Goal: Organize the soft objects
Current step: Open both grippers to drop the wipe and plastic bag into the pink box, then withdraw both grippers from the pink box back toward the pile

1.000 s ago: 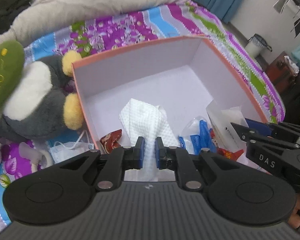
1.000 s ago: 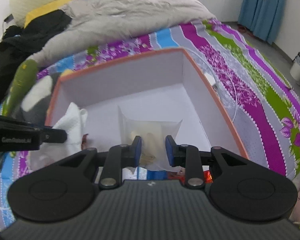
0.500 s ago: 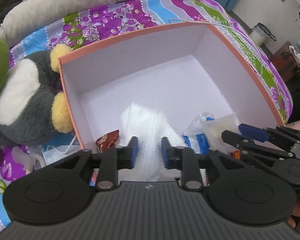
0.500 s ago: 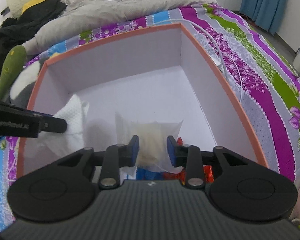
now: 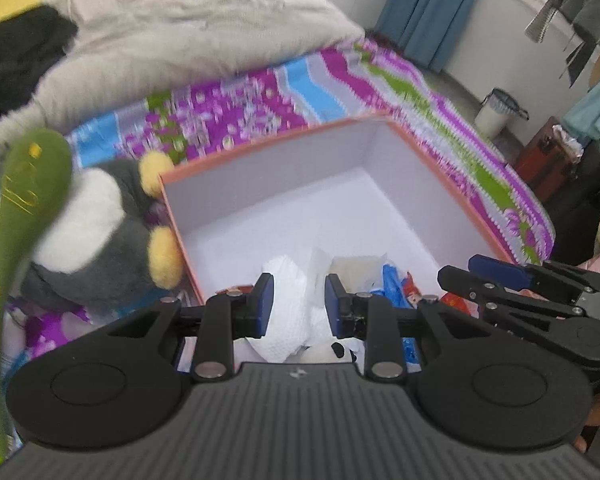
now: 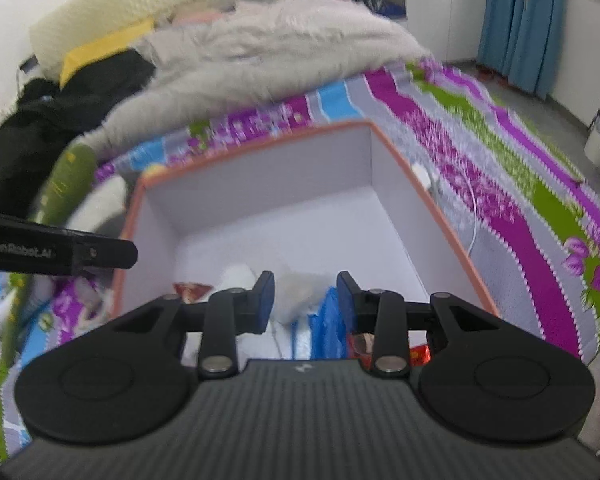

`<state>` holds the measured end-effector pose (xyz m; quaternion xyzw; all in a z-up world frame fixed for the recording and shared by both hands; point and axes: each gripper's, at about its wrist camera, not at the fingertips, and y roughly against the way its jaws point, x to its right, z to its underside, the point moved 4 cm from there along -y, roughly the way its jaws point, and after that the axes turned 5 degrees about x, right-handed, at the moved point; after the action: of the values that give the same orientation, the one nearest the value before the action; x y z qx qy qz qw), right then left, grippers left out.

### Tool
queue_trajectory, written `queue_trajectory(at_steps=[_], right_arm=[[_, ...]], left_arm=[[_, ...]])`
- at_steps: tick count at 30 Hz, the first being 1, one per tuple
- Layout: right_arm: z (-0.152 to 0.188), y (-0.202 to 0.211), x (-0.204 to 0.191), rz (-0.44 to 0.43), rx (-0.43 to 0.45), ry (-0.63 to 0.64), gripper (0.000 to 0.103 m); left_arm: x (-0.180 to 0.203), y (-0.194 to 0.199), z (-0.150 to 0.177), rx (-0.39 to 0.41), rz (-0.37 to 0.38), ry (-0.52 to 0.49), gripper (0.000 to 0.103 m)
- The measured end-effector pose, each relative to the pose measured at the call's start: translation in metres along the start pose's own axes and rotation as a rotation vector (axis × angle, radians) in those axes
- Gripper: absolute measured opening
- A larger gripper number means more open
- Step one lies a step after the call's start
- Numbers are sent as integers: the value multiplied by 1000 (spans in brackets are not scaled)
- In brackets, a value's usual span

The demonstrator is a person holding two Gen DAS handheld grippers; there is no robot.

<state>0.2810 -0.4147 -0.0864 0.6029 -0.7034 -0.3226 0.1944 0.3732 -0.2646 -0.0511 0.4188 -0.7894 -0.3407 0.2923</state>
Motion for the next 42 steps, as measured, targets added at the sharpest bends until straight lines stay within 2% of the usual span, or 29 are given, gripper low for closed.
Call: queue_trajectory(at_steps=[8,16,28,42], right_arm=[[-4,58,-28,-31,136,22,37],[12,101,-61,-71,227,64,37],[49,130,-95,-120,283,85,37],[86,143,-129,-165,272,110,37]], left_arm=[[-7,74,12,153,-40,-65,32],[-22,129,41,260,-67,-81,32],[-44,177,99,337,-78,-35,32],[-69,200,165,347,-96,41,32]])
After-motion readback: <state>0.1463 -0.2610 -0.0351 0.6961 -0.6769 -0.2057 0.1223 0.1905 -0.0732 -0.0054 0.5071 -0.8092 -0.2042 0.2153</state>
